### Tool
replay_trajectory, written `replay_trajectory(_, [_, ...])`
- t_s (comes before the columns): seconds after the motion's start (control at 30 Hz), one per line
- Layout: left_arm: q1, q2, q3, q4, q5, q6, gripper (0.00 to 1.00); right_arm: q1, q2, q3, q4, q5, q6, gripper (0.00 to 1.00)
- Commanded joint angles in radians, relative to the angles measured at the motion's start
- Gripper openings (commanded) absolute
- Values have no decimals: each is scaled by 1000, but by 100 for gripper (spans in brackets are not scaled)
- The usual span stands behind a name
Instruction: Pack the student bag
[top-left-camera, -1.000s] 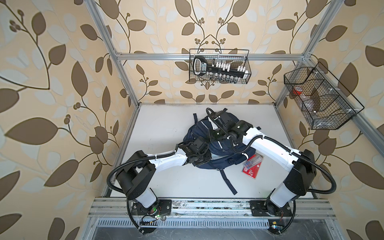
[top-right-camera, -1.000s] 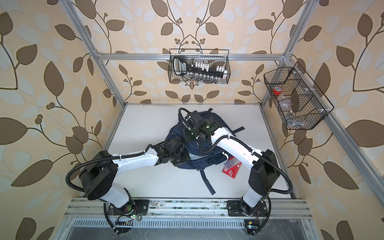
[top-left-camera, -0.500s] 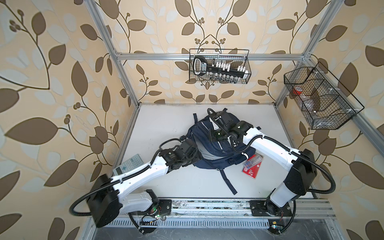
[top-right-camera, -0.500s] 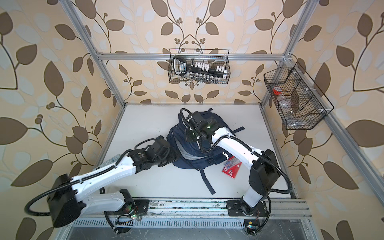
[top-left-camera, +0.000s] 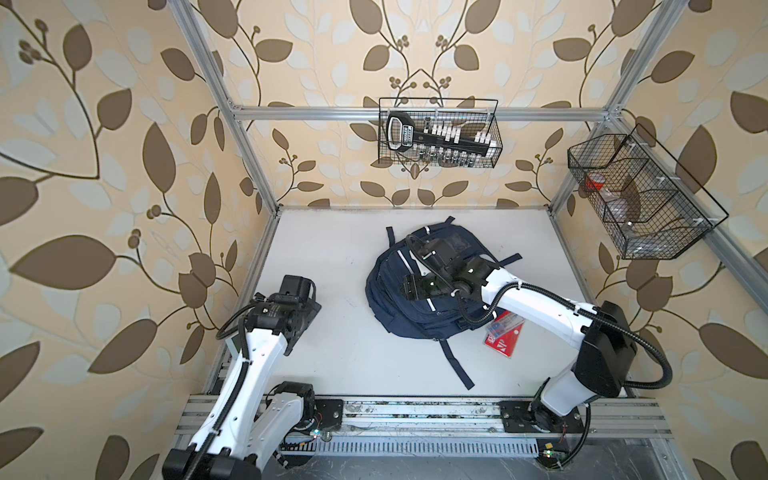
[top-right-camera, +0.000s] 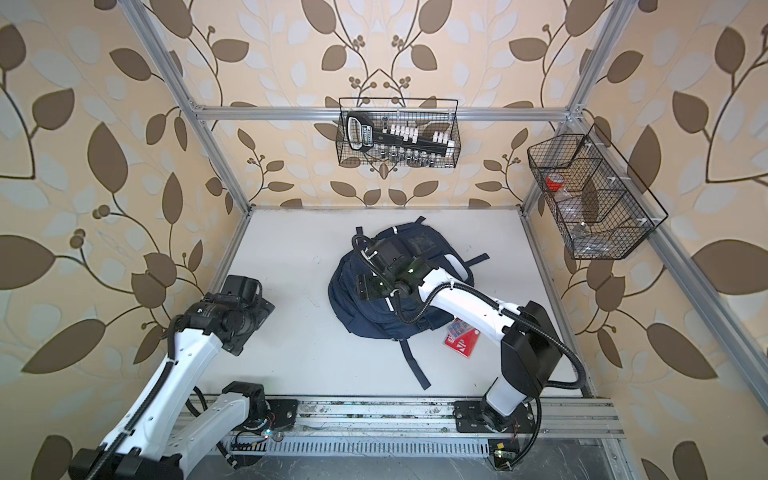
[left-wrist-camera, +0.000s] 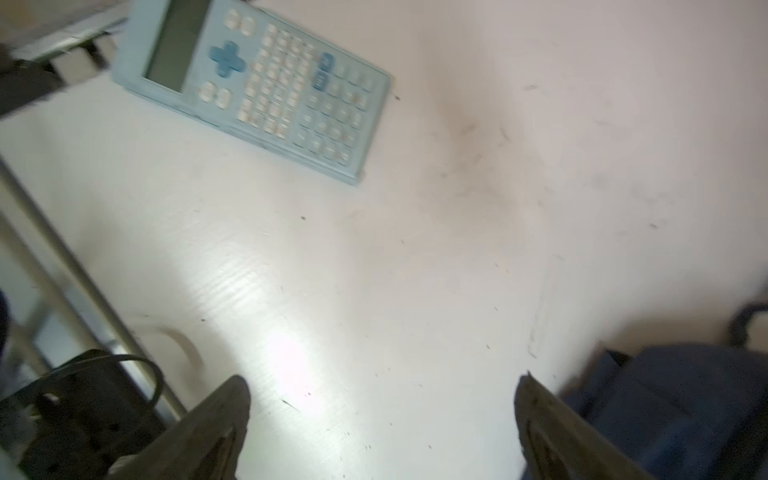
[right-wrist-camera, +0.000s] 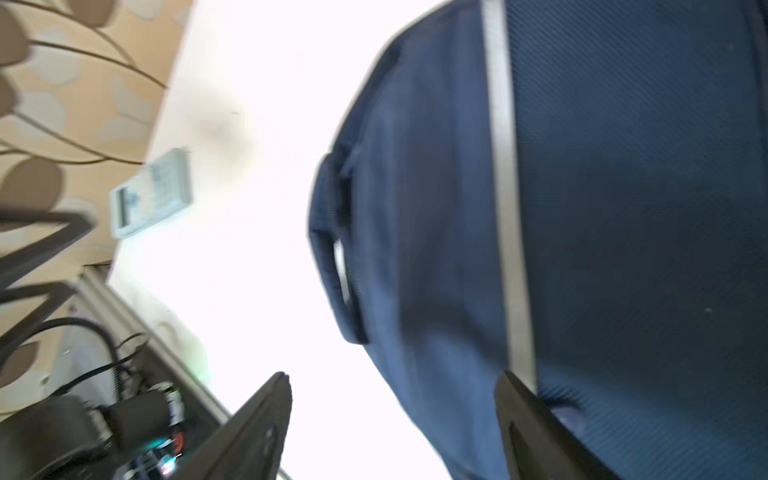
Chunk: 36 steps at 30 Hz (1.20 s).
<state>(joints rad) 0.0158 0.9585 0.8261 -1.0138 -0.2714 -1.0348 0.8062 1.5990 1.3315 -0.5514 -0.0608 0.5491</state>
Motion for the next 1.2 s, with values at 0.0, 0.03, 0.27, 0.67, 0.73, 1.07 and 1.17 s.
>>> replay_trajectory(0.0, [180, 117, 89, -2, -109, 114, 99, 54, -95, -33, 31, -13, -2, 80])
replay_trajectory(0.03, [271, 144, 105, 13, -106, 135, 99, 72, -116, -49, 36, -9, 3, 80])
replay_trajectory(0.27, [570, 263, 127, 88, -56, 158, 99, 123, -229, -198, 75, -20, 69, 80])
replay_trajectory(0.67, [722, 441, 93, 268, 26, 404, 98, 123, -340, -272, 65, 25, 73, 80])
replay_trajectory(0.73, [722, 513, 141, 227, 54, 416, 95, 123, -336, -275, 71, 23, 75, 80])
replay_trajectory(1.07, [800, 662, 193, 245, 49, 441, 96, 123, -344, -266, 71, 13, 82, 79])
replay_trajectory(1.17, [800, 727, 211, 237, 78, 465, 93, 119, -355, -274, 71, 18, 89, 79])
